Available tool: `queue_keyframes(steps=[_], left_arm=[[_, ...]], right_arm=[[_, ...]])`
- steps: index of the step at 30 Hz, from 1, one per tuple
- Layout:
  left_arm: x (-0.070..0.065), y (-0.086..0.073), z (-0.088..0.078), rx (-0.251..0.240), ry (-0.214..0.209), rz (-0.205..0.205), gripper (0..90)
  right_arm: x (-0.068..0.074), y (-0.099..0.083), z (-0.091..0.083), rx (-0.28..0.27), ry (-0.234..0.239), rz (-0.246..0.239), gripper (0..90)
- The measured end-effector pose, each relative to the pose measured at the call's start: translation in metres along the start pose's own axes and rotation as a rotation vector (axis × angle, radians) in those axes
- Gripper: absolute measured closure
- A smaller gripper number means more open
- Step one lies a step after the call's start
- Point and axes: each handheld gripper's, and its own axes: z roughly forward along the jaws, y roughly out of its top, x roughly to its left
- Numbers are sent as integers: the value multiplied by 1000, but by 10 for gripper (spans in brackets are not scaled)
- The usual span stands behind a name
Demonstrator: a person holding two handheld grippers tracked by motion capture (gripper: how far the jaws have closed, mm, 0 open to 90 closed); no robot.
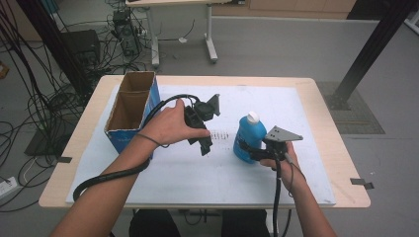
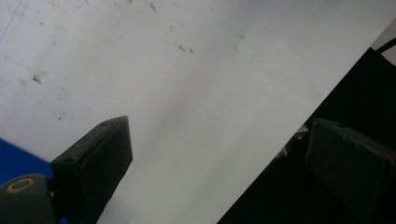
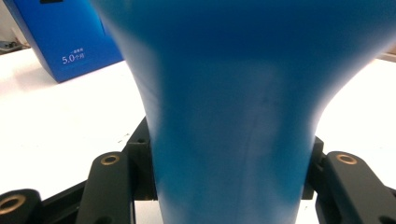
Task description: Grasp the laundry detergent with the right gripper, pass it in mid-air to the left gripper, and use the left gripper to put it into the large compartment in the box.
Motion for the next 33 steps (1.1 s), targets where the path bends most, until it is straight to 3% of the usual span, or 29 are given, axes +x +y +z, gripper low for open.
queue_keyframes(steps=[33], left_arm=[[1, -1, -2, -3, 5, -4, 72]], right_arm=[[1, -1, 0, -5, -2, -1, 435]])
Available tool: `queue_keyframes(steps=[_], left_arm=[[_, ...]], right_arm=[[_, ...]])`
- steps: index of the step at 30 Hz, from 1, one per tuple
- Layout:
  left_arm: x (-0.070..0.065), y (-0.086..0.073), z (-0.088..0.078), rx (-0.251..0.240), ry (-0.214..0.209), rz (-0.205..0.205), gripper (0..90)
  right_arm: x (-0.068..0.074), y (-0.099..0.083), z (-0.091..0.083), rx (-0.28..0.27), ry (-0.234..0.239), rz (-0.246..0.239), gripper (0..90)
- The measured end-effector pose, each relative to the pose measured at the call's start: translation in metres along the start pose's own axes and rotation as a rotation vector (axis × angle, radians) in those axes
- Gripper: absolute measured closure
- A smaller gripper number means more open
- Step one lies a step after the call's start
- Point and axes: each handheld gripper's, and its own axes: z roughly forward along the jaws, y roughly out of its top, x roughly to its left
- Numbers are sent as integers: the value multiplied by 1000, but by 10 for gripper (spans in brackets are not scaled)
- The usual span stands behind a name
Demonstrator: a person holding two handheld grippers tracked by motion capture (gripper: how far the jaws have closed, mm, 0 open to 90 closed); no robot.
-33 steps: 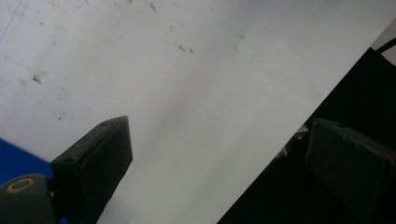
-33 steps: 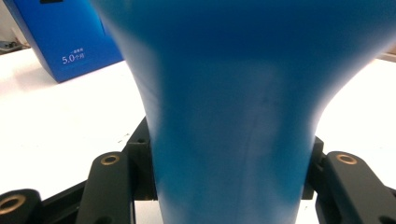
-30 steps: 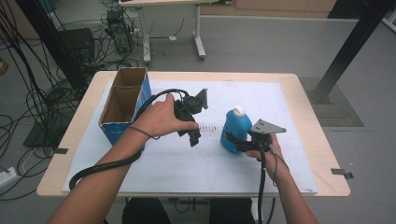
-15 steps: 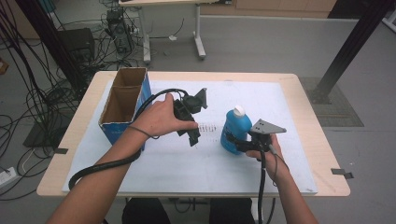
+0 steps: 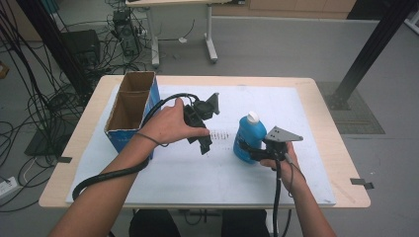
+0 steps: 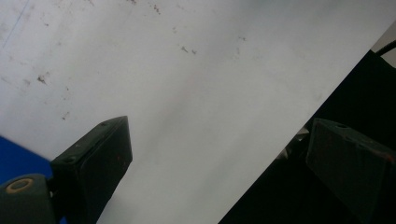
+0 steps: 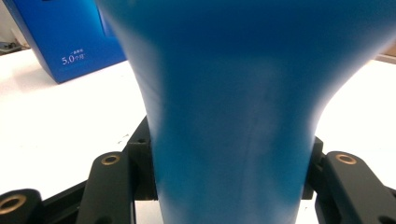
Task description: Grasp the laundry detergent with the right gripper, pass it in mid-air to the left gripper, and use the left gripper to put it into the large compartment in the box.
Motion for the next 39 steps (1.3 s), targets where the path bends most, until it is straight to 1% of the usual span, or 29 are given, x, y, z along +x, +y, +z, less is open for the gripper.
queue_keyframes(steps=[7, 13, 18, 25, 29, 32, 37, 39], left_arm=[[0, -2, -3, -7, -1, 6, 72], [4, -6, -8, -23, -24, 16, 71], [4, -10, -14, -37, -30, 30, 71], [3, -11, -20, -37, -21, 48, 72], [2, -12, -27, -43, -13, 61, 73], [2, -13, -33, -51, -20, 76, 73], [-3, -16, -41, -57, -2, 94, 75], [-4, -17, -46, -63, -2, 101, 76]], right_arm=[[0, 1, 0, 2, 1, -5, 438], [-1, 2, 0, 6, 3, -8, 440], [-3, 4, -1, 12, 13, -14, 441], [-7, 4, -4, -2, 30, -6, 442], [-9, 6, -6, -10, 38, -9, 443], [-10, 7, -7, -11, 43, -6, 443], [-13, 12, -8, -4, 67, -6, 443], [-13, 16, -9, -4, 83, -9, 443]])
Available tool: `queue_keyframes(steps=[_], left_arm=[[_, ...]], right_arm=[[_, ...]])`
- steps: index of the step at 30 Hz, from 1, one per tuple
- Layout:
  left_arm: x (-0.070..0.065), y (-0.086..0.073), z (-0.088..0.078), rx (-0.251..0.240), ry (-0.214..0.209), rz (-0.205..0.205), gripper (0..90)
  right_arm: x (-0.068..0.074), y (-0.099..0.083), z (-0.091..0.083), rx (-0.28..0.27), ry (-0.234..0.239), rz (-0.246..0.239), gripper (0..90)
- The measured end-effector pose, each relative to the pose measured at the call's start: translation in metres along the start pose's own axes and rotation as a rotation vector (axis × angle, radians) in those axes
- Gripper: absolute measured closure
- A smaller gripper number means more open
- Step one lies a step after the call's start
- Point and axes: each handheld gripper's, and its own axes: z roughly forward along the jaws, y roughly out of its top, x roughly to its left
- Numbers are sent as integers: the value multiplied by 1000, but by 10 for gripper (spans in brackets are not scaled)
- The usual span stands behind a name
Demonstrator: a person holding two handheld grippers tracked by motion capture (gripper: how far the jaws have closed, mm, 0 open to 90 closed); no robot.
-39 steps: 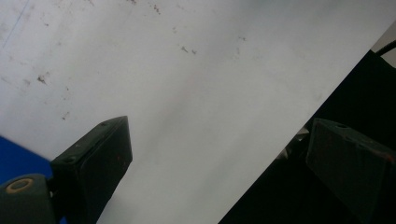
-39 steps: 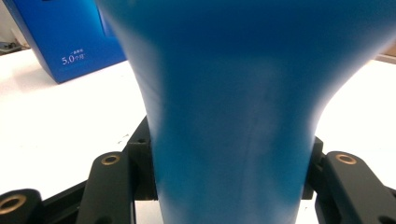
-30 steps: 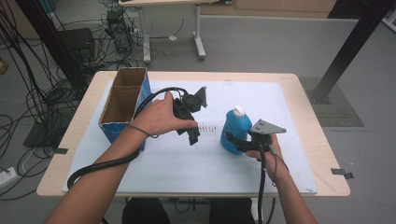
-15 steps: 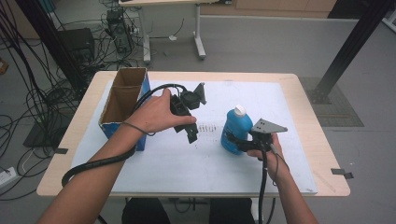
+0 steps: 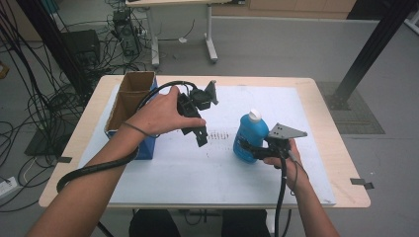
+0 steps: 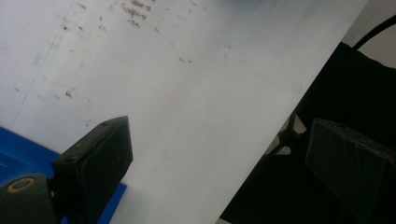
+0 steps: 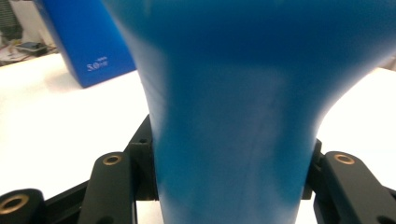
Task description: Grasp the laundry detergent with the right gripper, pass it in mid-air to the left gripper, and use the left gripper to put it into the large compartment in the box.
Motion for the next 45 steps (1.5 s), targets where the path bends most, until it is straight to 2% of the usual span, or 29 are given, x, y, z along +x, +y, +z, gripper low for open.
queue_keyframes(steps=[5, 17, 22, 23, 24, 29, 35, 38, 45], left_arm=[[-5, 1, -10, 2, 4, 25, 76], [-28, -1, -41, -28, 15, 123, 76], [-34, -1, -54, -36, 8, 175, 77], [-34, -1, -54, -36, 8, 175, 77], [-37, 0, -58, -36, 6, 195, 78], [-44, 0, -68, -42, 20, 225, 79], [-50, 1, -82, -49, 16, 275, 81], [-55, 2, -88, -45, 15, 299, 85], [-65, 5, -102, -33, 31, 338, 89]], right_arm=[[0, 14, -1, 2, 54, -11, 443], [-5, 39, -1, 5, 180, -31, 442], [-8, 45, 0, 6, 230, -40, 442], [-8, 47, 0, 7, 242, -41, 442], [-9, 48, 1, 9, 250, -44, 442], [-10, 52, 2, 9, 298, -52, 443], [-9, 62, 7, 22, 356, -78, 443], [-8, 66, 10, 31, 378, -97, 443], [-6, 73, 15, 47, 418, -97, 443]])
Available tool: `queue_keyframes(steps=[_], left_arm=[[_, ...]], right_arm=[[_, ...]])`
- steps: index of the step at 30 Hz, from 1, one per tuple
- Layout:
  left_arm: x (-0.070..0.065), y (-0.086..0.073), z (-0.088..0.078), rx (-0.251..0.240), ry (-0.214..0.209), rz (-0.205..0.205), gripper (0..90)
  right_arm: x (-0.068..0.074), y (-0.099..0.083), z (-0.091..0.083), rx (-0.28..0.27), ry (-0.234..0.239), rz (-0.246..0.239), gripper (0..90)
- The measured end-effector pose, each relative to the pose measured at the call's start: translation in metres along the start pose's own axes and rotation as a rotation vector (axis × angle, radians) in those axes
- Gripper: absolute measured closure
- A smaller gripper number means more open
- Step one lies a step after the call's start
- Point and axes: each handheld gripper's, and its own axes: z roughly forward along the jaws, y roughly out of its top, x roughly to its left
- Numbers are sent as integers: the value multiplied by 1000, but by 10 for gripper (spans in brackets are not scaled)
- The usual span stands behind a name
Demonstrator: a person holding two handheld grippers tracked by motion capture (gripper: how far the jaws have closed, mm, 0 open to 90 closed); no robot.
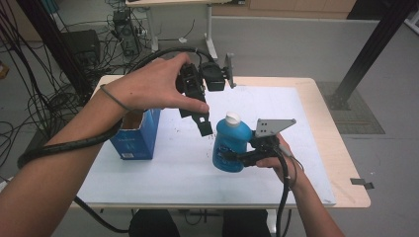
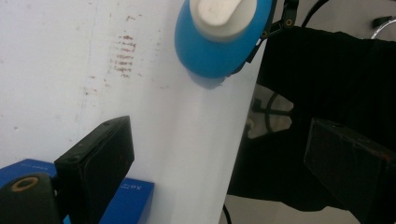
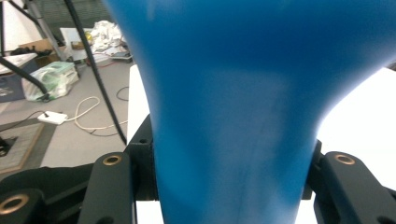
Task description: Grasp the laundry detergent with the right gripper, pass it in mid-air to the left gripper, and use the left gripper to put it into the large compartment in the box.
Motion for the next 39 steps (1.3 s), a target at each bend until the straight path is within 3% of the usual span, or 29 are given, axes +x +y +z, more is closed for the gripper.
queue_keyframes(steps=[7, 23, 33, 39], left_arm=[[-9, 9, -13, 17, 2, 41, 94], [-27, 34, -24, 86, 1, 110, 97], [-31, 55, -17, 140, -15, 161, 97], [-32, 60, -15, 146, -14, 172, 97]], right_arm=[[0, 7, 5, 17, 45, -22, 443], [-3, 24, 15, 46, 131, -75, 444], [-8, 27, 17, 56, 163, -86, 444], [-11, 28, 18, 52, 172, -89, 445]])
